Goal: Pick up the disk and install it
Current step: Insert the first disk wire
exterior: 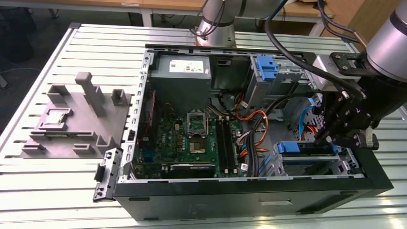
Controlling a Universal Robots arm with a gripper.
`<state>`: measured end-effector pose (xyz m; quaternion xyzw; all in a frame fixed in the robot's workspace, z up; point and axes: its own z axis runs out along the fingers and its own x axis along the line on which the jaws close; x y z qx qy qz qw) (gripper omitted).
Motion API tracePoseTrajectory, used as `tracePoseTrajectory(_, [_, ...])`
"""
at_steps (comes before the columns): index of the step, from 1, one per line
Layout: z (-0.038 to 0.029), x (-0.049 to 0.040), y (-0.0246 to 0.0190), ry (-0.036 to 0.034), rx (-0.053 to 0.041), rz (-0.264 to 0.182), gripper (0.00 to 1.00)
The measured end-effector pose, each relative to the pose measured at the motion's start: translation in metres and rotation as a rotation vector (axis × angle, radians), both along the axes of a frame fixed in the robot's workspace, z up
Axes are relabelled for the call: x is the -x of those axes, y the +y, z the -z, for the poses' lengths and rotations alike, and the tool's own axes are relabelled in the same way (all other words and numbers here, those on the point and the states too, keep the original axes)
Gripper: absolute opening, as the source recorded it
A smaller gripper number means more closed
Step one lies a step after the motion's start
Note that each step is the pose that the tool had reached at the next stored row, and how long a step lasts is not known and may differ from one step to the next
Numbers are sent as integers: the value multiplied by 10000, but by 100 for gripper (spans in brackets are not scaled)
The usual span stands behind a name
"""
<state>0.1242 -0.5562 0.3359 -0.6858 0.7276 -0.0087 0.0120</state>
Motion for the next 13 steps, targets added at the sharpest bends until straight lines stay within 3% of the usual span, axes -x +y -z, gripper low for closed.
tracePoseTrajectory(13, [31, 3, 1, 0, -14, 3, 16])
